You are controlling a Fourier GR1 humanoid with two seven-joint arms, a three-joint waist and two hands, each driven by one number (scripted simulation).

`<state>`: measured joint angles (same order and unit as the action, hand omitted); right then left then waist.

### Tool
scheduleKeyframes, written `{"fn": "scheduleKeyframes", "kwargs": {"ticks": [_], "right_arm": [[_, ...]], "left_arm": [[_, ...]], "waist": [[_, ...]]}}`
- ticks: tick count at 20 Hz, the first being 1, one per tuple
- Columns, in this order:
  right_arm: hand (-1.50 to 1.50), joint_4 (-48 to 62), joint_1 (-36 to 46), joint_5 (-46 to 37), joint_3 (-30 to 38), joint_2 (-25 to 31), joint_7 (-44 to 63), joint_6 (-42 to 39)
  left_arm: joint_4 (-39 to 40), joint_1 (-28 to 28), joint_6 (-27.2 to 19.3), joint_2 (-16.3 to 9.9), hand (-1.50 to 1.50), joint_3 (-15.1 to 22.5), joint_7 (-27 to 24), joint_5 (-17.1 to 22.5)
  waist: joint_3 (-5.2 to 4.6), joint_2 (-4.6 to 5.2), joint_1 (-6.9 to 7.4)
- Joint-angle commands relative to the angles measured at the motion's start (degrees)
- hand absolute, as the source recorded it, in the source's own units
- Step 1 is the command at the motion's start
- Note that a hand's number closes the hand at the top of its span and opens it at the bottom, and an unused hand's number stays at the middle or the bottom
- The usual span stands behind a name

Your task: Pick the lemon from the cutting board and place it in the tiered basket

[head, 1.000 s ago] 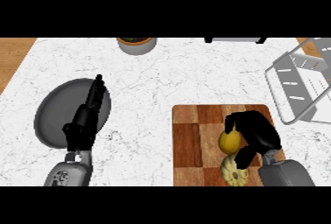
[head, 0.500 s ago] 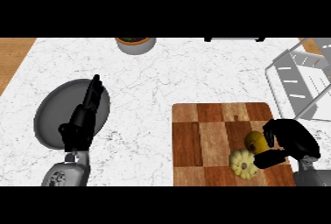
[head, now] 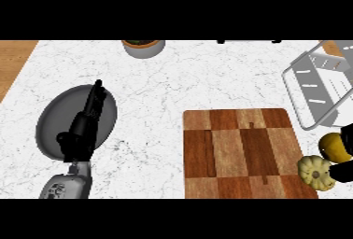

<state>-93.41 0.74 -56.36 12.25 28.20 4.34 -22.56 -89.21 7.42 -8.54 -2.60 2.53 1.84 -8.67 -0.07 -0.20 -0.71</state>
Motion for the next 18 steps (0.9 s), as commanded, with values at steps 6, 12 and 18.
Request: {"fn": "scheduleKeyframes", "kwargs": {"ticks": [6,12,18], "right_arm": [[1.50,-11.2,7.6,13.9,18.9,8.3,7.0,-14.1],[1.50,-8.4,12.2,22.7,30.0,17.4,8.2,-24.0],[1.50,2.6,23.6,29.9,32.6,17.9,14.4,-26.3]], "left_arm": [[-1.3,-1.1,-2.5,2.5,0.00,2.9,0.5,-2.4],[-1.1,0.1,-0.7,1.0,0.00,1.0,0.9,-1.1],[-1.7,3.2,-0.8,1.2,0.00,1.1,3.9,-1.4]], "waist": [[-0.01,-0.03,0.24],[0.03,0.11,0.52],[0.03,0.16,1.35]]}}
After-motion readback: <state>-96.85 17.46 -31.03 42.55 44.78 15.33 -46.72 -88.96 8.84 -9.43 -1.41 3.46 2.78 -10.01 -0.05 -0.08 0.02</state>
